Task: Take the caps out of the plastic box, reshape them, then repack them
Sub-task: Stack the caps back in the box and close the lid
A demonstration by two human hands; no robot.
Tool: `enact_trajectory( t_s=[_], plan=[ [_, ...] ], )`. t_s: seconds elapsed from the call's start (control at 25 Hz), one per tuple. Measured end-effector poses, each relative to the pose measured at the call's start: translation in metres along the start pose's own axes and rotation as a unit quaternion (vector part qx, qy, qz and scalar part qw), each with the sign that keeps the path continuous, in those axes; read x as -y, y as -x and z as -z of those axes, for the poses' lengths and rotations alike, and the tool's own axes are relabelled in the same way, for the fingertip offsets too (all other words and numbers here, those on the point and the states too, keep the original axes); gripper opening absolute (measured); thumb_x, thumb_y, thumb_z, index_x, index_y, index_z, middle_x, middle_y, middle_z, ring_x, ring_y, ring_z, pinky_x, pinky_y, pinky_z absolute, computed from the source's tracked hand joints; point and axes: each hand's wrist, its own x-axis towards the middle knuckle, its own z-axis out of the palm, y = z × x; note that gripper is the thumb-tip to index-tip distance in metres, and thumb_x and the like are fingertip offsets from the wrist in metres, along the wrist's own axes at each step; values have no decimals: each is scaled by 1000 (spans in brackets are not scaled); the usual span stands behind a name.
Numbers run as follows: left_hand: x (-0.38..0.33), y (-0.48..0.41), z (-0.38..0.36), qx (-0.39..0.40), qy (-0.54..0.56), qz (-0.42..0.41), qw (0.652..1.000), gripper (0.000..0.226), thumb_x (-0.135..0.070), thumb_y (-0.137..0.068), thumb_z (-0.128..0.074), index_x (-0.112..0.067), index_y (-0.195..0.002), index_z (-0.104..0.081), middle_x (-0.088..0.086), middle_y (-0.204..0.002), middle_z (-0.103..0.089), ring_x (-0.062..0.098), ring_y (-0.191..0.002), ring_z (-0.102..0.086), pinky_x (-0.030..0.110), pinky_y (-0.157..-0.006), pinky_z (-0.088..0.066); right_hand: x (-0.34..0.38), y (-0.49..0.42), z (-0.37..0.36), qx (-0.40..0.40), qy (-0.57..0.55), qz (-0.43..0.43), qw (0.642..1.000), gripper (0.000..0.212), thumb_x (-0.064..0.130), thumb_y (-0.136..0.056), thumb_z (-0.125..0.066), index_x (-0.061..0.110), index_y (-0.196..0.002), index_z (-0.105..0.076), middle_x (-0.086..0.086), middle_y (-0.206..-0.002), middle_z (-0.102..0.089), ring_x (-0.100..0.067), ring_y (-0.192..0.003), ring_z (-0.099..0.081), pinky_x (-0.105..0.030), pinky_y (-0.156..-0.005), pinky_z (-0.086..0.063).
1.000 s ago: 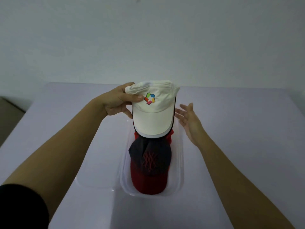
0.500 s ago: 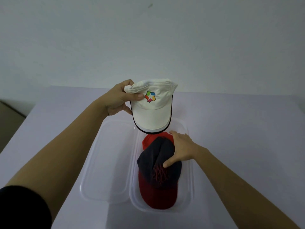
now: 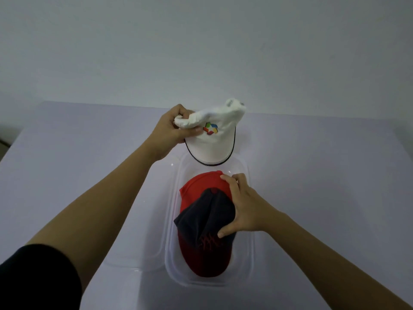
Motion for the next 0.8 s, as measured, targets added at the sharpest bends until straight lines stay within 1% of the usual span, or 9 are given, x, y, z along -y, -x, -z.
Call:
enact_trajectory(
  t_s=[0.08, 0.16, 0.28, 0.44, 0.52, 0.6, 0.64, 0.68, 0.8],
  plan=[
    [7, 4, -4, 54, -69, 9, 996, 30, 5, -75, -72, -8, -82, -45, 10, -106, -60, 20, -93, -62, 29, -70, -51, 2, 4, -2, -11, 0, 7, 1000, 134, 67, -46, -79, 24, -145, 2, 0, -137, -10, -27, -115, -42, -34, -99, -42],
    [20, 8, -8, 88, -95, 58, 990, 29, 1, -76, -73, -7, -85, -47, 11, -105, -61, 17, -88, -61, 27, -65, -49, 1, 7, -4, -28, 5, 18, 999, 134, 69, -46, -77, 25, -145, 2, 3, -139, -6, -25, -116, -40, -32, -100, -40],
    [36, 14, -12, 111, -84, 156, 978, 28, -10, -78, -75, -16, -82, -47, 12, -99, -60, 27, -88, -61, 41, -67, -49, -2, 8, -8, -51, 13, 31, 998, 132, 71, -47, -75, 26, -144, 2, 5, -140, -4, -24, -120, -36, -33, -103, -38],
    [46, 19, -16, 145, -101, 221, 959, 23, -13, -83, -70, -14, -89, -47, 10, -100, -61, 26, -91, -65, 56, -76, -53, -1, 11, -4, -57, 11, 60, 997, 127, 74, -47, -71, 29, -142, 0, 8, -141, -7, -19, -124, -32, -32, -104, -34],
    [49, 20, -17, 152, -96, 236, 955, 23, -14, -84, -70, -15, -89, -47, 11, -101, -60, 27, -90, -65, 57, -74, -52, -5, 10, 2, -95, -68, 63, 991, 104, 72, -58, -66, 33, -138, -13, 8, -138, -19, -16, -123, -35, -34, -105, -36],
    [51, 20, -19, 151, -88, 244, 954, 23, -14, -84, -69, -17, -86, -46, 11, -100, -59, 26, -88, -64, 50, -71, -51, -20, 1, 9, -221, -163, 30, 961, 62, 51, -79, -56, 28, -130, -29, 5, -127, -34, -17, -112, -46, -42, -98, -43],
    [52, 19, -20, 151, -88, 247, 953, 23, -14, -84, -69, -18, -84, -46, 10, -100, -59, 26, -88, -63, 47, -70, -50, -30, -8, 15, -268, -157, -3, 950, 53, 39, -83, -51, 22, -130, -35, 2, -127, -40, -19, -111, -48, -46, -98, -42],
    [53, 18, -22, 153, -93, 249, 952, 23, -15, -84, -69, -19, -84, -46, 9, -100, -59, 25, -89, -63, 46, -70, -50, -39, -17, 22, -268, -114, -32, 956, 52, 34, -84, -47, 18, -132, -38, -1, -132, -44, -22, -116, -47, -49, -101, -38],
    [56, 14, -24, 173, -113, 276, 939, 19, -16, -86, -65, -19, -89, -47, 5, -102, -59, 23, -91, -61, 43, -73, -51, -56, -42, 28, -96, 52, -70, 992, 53, 49, -90, -38, 20, -134, -42, -3, -139, -47, -22, -136, -28, -45, -113, -15]
  ],
)
